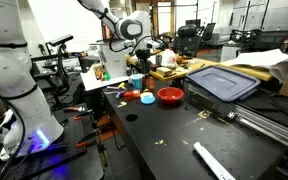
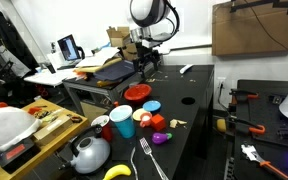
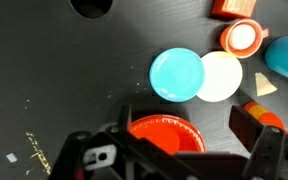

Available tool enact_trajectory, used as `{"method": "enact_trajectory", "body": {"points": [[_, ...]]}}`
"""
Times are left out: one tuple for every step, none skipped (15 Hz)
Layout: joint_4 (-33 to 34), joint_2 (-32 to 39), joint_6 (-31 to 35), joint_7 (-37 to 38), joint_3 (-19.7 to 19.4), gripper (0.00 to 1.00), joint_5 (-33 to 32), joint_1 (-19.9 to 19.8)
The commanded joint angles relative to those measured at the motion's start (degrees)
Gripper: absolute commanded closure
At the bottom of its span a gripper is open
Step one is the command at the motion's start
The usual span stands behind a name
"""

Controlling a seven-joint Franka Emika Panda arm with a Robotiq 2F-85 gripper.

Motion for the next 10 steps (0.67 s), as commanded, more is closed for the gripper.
{"method": "enact_trajectory", "body": {"points": [[-1.22,0.61,0.24,-1.09,1.95,0.00,0.90,1.56],[-1.04,1.35,0.57,-1.15,2.40,0.00,0.43,2.10],[-0.80,2.09,0.64,-1.20,2.79,0.00,0.20,2.61],[-0.41,3.17,0.88,-1.19,3.12,0.00,-0.19,3.14],[-0.11,4.08,1.00,-1.30,3.39,0.00,-0.43,3.63],[0.20,5.05,1.10,-1.41,3.57,0.00,-0.73,4.17],[0.60,6.09,1.31,-1.31,3.55,0.00,-1.69,4.78],[1.11,7.18,1.31,-1.74,3.67,0.00,-2.23,5.15],[1.45,8.14,1.60,-2.65,3.73,0.00,-2.81,5.43],[1.71,9.09,2.14,-4.06,3.82,0.00,-3.34,5.62]]}}
